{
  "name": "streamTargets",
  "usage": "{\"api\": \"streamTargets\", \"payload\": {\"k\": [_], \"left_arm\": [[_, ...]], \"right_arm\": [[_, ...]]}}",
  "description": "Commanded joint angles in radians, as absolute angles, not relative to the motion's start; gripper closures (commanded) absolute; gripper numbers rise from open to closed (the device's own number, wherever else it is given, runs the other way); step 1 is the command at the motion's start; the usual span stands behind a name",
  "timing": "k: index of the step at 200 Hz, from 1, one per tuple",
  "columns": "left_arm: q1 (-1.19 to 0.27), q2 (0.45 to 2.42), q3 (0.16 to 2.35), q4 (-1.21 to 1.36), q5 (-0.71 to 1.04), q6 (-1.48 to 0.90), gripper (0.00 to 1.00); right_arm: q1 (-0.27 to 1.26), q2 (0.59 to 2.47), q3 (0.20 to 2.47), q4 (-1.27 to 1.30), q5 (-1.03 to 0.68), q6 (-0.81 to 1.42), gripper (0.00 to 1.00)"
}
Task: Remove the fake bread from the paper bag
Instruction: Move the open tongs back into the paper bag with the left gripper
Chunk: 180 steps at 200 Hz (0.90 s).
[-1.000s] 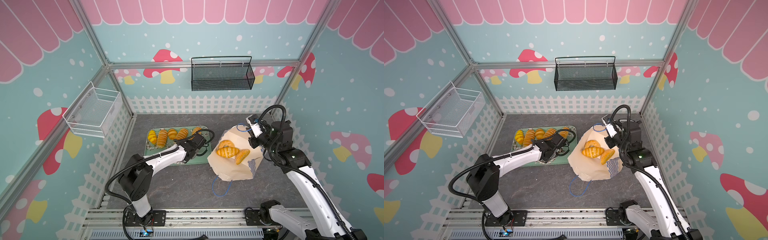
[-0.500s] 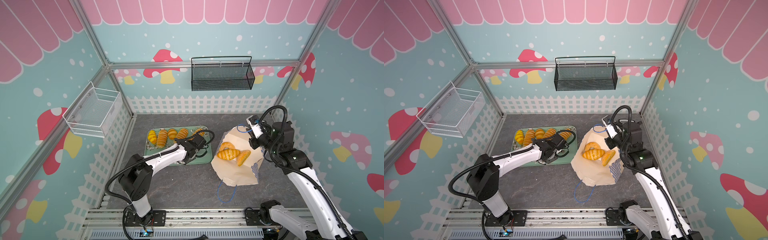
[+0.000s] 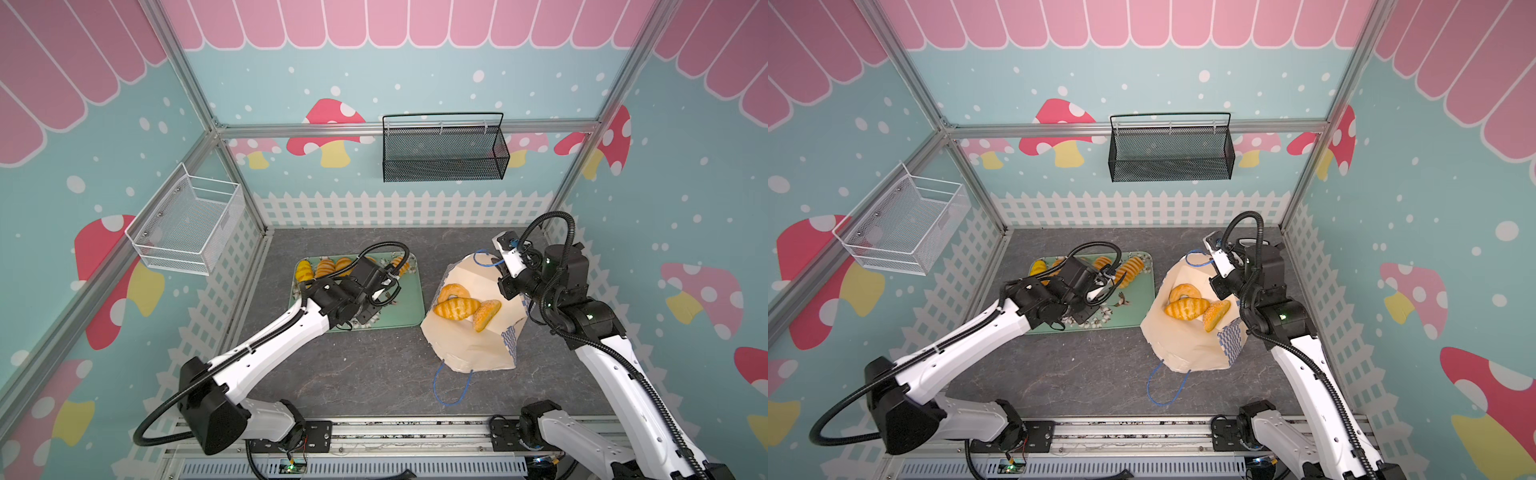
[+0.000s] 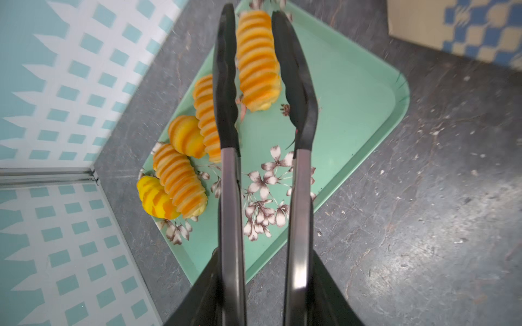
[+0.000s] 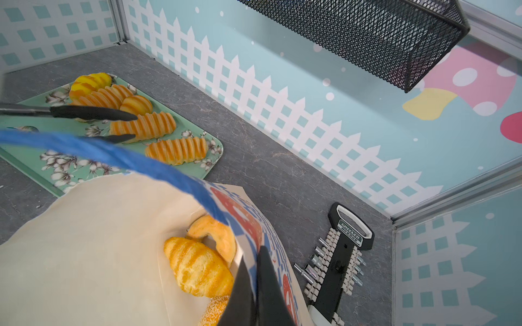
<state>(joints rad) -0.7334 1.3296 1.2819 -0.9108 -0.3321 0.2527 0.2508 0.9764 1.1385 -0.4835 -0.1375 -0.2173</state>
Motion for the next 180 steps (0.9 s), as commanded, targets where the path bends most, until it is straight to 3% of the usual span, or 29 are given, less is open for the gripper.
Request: {"api": "streamTargets", "payload": {"k": [1,39,82,130,180], "left_arm": [[-0.811,1.251,1.342,-0.904,-0.360,0.256,0.59],[-1.073,1.209,1.433,-0.865,-0.473,0.329,0.58],[-1.269,1.329,1.478,-0.875,-0.553,0.426,0.57],[-1.320,1.472,1.494,-0.926,-0.561,0.407,0.57],[-1.308,1.770,1.761,-1.173,-0.600,0.285,0.56]], "right_arm": [[0.256,0.961,1.167,-0.461,-0.165,-0.206,1.00],[0.256,0.960,1.168,-0.461,-0.160,-0.202,1.00],[0.256,0.937,1.131,-0.453,-0.159,-0.192,1.00],[0.257,0.933,1.153,-0.460,-0.175,-0.185,1.00],[0.256,0.950,1.141,-0.460,-0.199,-0.169,1.00]]}}
